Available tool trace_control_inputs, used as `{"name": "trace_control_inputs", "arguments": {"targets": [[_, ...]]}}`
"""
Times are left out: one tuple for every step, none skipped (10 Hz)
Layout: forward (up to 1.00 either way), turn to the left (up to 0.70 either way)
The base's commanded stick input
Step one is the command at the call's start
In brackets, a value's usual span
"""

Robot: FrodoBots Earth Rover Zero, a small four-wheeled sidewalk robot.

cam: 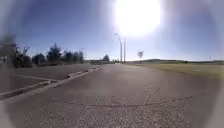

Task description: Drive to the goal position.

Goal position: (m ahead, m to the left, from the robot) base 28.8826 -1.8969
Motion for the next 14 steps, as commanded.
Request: {"name": "trace_control_inputs", "arguments": {"targets": [[1.00,0.00],[1.00,0.00],[1.00,0.00],[1.00,0.00],[1.00,0.00],[1.00,0.00],[1.00,0.00],[1.00,0.00],[1.00,0.00],[1.00,0.00],[0.79,0.00],[0.37,0.00],[0.00,0.00],[0.00,0.00]]}}
